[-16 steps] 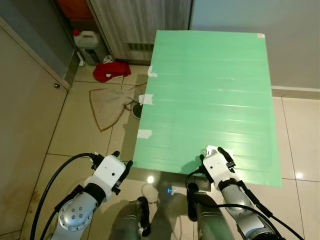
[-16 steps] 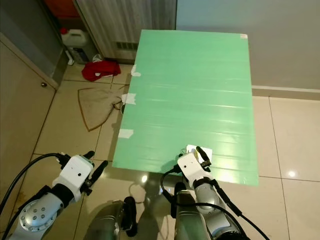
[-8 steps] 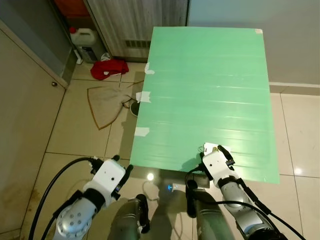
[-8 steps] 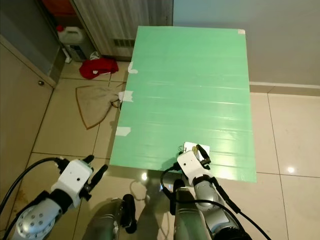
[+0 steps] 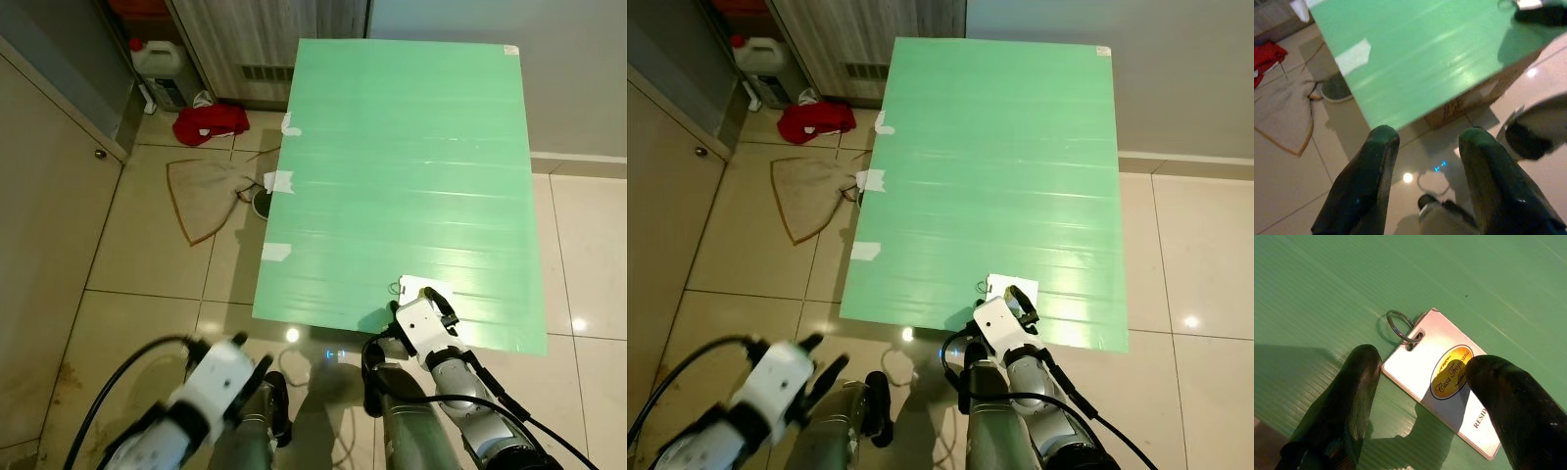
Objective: Hang keys on a hook
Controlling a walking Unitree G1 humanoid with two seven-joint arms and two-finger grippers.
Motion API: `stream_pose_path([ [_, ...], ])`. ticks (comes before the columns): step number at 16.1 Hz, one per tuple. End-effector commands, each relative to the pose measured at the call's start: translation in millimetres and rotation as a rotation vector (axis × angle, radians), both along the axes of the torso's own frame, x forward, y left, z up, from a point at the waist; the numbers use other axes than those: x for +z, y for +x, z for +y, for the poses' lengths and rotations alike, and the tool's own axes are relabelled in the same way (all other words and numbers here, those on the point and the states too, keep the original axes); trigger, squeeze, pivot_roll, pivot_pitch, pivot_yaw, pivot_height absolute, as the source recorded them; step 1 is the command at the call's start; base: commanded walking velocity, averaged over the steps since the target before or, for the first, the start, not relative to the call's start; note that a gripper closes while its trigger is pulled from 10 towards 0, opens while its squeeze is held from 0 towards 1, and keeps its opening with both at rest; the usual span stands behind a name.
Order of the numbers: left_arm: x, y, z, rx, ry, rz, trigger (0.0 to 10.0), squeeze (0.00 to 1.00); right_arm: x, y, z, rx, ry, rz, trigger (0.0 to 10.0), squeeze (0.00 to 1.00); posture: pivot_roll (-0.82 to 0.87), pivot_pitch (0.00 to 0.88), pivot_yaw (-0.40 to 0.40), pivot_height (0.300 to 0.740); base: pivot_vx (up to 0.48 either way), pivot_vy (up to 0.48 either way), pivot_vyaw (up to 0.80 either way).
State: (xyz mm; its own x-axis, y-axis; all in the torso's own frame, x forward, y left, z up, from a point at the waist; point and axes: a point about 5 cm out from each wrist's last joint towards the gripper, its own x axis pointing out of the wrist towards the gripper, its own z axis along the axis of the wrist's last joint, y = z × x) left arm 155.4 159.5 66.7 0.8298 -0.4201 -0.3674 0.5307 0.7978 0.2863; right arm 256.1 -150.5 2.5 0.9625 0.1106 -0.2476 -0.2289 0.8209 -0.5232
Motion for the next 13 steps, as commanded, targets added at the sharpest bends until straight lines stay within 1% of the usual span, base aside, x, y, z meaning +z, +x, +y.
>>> stream_pose_path([
  [1,-7.7,-11.6,17.0,0.039,0.040,0.037,10.0,0.00,-11.0,-10.5,2.1,0.012,-0.001,0.049,10.0,0.00,0.11,0.462,0.072,0.736,0.000,0.000,0.00],
  [2,-7.8,-14.5,23.0,0.054,0.056,0.034,10.0,0.00,-10.7,-10.3,2.0,0.014,-0.001,0.047,10.0,0.00,0.11,0.466,0.072,0.736,0.000,0.000,0.00],
  [3,-7.5,-15.7,25.4,0.058,0.062,0.033,10.0,0.00,-10.5,-10.1,1.9,0.015,-0.001,0.046,10.0,0.00,0.12,0.467,0.072,0.736,0.000,0.000,0.00],
  [5,-4.2,-18.0,24.9,0.051,0.071,0.018,10.0,0.00,-10.0,-10.3,2.7,0.026,-0.003,0.037,10.0,0.00,0.12,0.476,0.073,0.736,0.000,0.000,0.00],
  [7,-4.0,-22.1,23.2,0.049,0.064,0.011,10.0,0.00,-9.3,-12.7,6.8,0.055,-0.012,0.024,10.0,0.00,0.12,0.482,0.069,0.736,0.000,0.000,0.00],
  [9,-4.0,-26.0,21.3,0.047,0.059,0.010,10.0,0.00,-10.5,-18.3,6.2,0.056,-0.008,0.031,10.0,0.00,0.12,0.482,0.062,0.736,0.000,0.000,0.00],
  [10,-4.2,-28.1,20.3,0.045,0.058,0.011,10.0,0.00,-14.3,-26.8,2.9,0.037,0.001,0.051,10.0,0.00,0.12,0.483,0.059,0.736,0.000,0.000,0.00],
  [11,-4.3,-28.9,20.0,0.045,0.058,0.012,10.0,0.00,-16.4,-31.7,1.5,0.030,0.004,0.062,10.0,0.00,0.12,0.484,0.058,0.736,0.000,0.000,0.00],
  [13,-3.8,-31.5,19.1,0.045,0.057,0.010,10.0,0.00,-29.1,-70.3,0.8,0.044,0.010,0.127,10.0,0.00,0.12,0.484,0.054,0.736,0.000,0.000,0.00],
])
